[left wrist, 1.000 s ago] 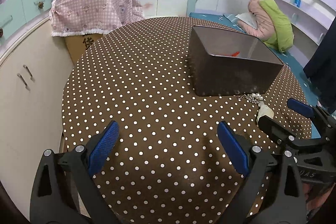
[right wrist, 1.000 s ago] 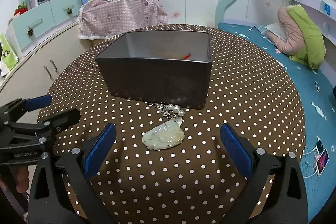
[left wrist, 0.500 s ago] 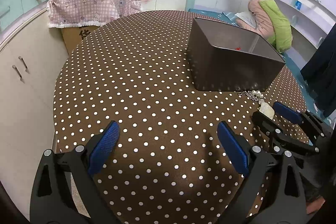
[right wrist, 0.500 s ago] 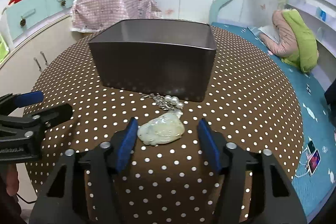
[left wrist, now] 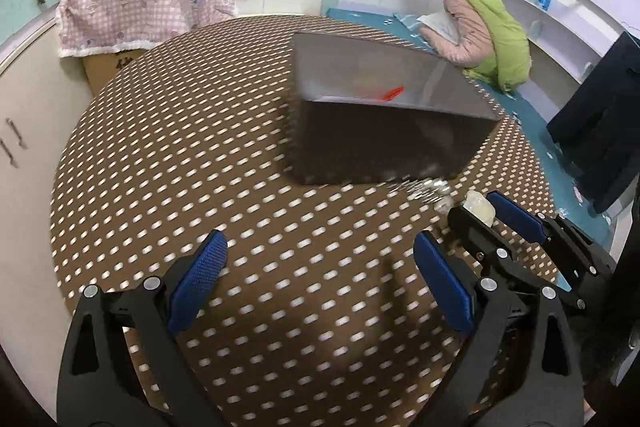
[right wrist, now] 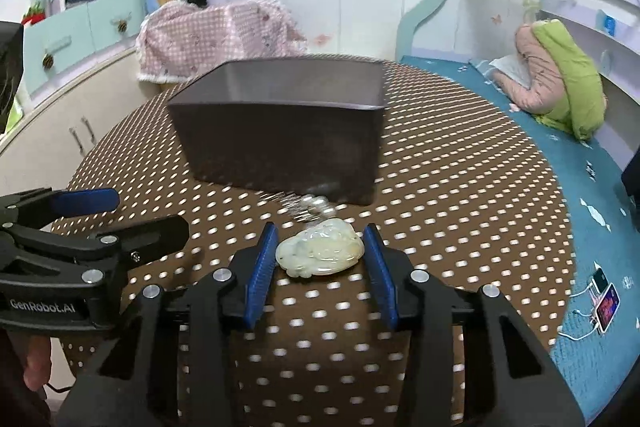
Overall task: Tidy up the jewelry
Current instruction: 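Lower the right tool to the pale jade stone and close on it, then lift the jade stone with the right tool while the left tool grasps the pearl chain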
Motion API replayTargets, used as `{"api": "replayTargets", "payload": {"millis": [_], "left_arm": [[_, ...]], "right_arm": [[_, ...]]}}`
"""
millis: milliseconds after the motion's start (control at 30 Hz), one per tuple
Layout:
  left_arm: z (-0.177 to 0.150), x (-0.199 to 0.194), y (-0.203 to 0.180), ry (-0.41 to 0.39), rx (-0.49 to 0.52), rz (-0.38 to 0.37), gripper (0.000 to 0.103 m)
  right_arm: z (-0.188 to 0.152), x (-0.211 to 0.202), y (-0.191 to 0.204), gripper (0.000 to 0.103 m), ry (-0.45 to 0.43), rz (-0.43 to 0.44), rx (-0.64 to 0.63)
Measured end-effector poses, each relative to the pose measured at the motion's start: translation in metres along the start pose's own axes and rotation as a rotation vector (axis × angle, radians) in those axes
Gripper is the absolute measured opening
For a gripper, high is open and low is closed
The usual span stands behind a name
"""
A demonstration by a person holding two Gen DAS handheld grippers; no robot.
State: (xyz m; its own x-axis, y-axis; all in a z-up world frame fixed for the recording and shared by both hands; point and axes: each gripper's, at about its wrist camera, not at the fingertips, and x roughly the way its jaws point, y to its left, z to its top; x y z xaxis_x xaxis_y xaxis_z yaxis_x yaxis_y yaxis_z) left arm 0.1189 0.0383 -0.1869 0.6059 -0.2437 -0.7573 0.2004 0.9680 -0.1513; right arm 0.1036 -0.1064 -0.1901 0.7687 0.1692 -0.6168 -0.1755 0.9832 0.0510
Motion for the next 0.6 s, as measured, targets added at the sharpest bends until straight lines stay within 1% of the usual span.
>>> {"api": "replayTargets", "payload": {"millis": [100,200,267,300,333,367,433,567,600], "left_arm": [[0.011,0.008,-0.02,0.009,0.022,-0.028,0.094],[0.021,0.016,-0.038,0.013,0.04,-0.055,0.093],[0.025,0.022,-0.045,0.015,0.044,-0.059,0.093],[0.028,0.026,-0.05,0.017,0.045,-0.059,0.088],[0.029,0.031,-0.054,0.03,0.052,-0.049,0.076],[0.03,0.035,-0.058,0.048,0.063,-0.035,0.072],[0.029,0.048,-0.064,0.086,0.08,0.008,0.069],[0.027,0.054,-0.075,0.072,0.122,0.068,0.068],[0.026,0.055,-0.078,0.069,0.135,0.086,0.063]], "right_arm": [[0.002,-0.005,-0.018,0.042,-0.024,-0.038,0.014],[0.004,-0.006,-0.041,0.042,-0.025,-0.048,0.056],[0.005,-0.007,-0.052,0.042,-0.033,-0.068,0.067],[0.006,-0.008,-0.058,0.042,-0.037,-0.084,0.065],[0.006,-0.008,-0.062,0.042,-0.04,-0.094,0.061],[0.007,-0.008,-0.067,0.042,-0.044,-0.096,0.067],[0.007,-0.009,-0.075,0.042,-0.052,-0.079,0.09],[0.008,-0.007,-0.08,0.042,-0.06,-0.063,0.101],[0.007,-0.006,-0.082,0.042,-0.058,-0.057,0.101]]}}
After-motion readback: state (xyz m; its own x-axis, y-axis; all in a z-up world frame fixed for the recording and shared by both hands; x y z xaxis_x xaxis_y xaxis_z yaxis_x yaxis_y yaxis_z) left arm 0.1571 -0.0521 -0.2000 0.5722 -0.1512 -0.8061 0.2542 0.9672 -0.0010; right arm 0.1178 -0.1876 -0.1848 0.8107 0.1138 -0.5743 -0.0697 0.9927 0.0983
